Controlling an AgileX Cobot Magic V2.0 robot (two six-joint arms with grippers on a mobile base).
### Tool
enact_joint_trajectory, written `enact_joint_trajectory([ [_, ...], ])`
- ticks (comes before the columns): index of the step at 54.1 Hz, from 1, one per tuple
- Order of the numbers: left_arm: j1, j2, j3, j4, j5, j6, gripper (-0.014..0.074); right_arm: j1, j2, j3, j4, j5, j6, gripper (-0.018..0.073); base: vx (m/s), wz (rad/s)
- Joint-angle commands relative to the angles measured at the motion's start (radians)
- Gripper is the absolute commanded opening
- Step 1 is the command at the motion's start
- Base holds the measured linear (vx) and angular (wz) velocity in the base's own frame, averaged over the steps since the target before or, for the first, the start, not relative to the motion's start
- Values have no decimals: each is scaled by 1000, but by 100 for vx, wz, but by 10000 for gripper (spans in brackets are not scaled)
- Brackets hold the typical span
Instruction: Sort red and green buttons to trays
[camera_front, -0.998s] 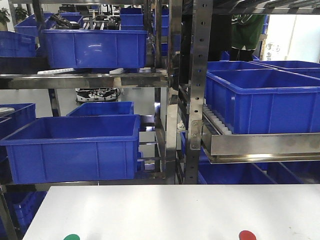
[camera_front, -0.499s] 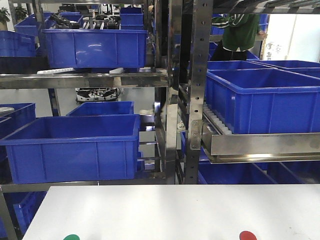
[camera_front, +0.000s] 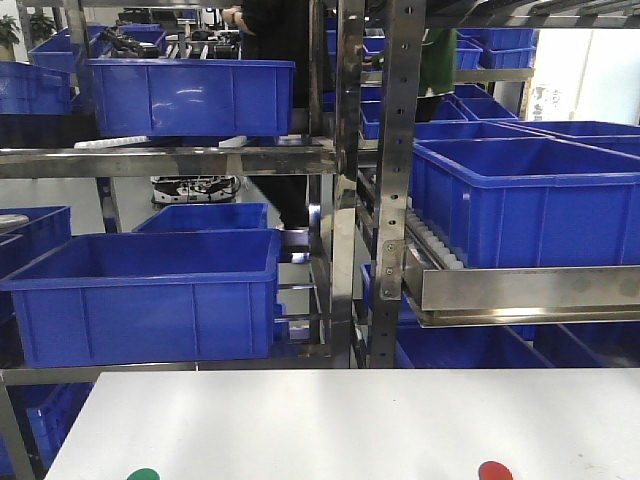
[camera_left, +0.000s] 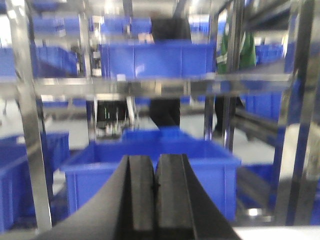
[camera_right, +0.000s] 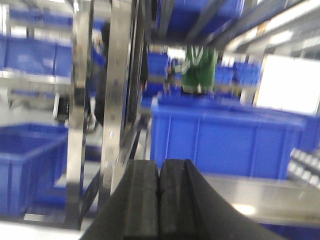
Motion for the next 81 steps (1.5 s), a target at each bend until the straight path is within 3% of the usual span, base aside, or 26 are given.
enact_joint_trajectory([
  [1,-3,54,-48,5,-97,-8,2,-4,59,-39,0,-81,15,-6,0,0],
  [10,-3,117,-49,101,-116,-10,68,-4,121,-39,0,-54,22,46,0,0],
  [17,-3,120,-49,97,-114,-10,186,-4,127,-39,0,-53,41,162,0,0],
  [30,-3,120,-49,97,-105,-10,479,-4,127,-39,0,-73,76,602,0,0],
  [35,-3,120,-49,97,-91,-10,534,-3,127,-39,4,-150,87,729,0,0],
  [42,-3,120,-49,97,-86,-10,547,-1,192,-18,-24,-294,130,724,0,0],
  [51,-3,120,-49,97,-88,-10,541,6,389,160,-92,-482,185,675,0,0],
  [59,-3,120,-49,97,-88,-10,541,12,631,337,-233,-870,190,602,0,0],
  [69,-3,120,-49,97,-88,-10,538,12,939,368,-253,-1194,186,538,0,0],
  [81,-3,120,-49,97,-88,-10,538,12,1170,270,-252,-1201,185,536,0,0],
])
